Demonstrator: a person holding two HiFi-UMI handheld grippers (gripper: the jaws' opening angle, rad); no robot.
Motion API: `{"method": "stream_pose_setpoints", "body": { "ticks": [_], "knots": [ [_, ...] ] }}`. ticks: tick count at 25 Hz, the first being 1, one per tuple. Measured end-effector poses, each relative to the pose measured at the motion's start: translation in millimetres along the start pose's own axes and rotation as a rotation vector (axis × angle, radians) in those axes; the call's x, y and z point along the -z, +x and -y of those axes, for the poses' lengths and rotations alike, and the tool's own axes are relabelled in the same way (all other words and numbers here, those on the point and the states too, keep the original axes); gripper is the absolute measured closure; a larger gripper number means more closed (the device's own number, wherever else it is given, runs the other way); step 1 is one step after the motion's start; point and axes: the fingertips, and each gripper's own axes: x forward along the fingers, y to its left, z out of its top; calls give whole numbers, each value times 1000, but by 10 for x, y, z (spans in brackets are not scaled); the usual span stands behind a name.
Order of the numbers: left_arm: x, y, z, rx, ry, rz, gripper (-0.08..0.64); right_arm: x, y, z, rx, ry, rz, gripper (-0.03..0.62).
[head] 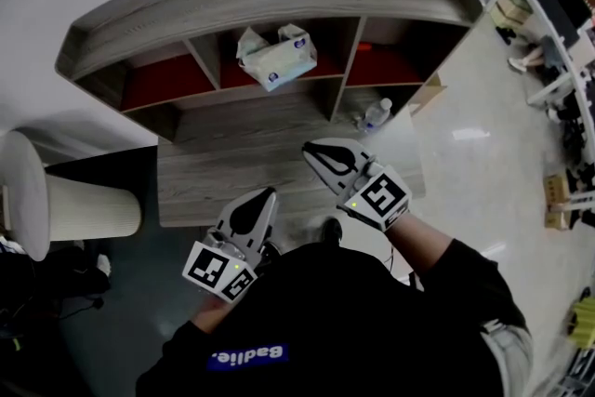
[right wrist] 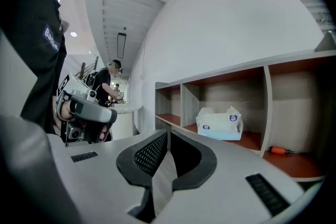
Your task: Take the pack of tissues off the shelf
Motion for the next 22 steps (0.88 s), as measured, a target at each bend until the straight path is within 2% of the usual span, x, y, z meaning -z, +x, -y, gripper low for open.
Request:
{"method": "stream_pose_setpoints", "body": {
  "ticks": [12, 15, 22],
  "knots": [
    [46, -1, -32, -15, -14, -3, 561, -22, 201, 70, 31, -245, -83, 552],
    [50, -10, -54, -19, -20, 1, 561, 17, 269, 82, 32, -274, -112, 485],
    [51, -50, -112, -28, -27, 6, 561, 95, 479, 184, 34, -386, -183, 436]
  ]
}}
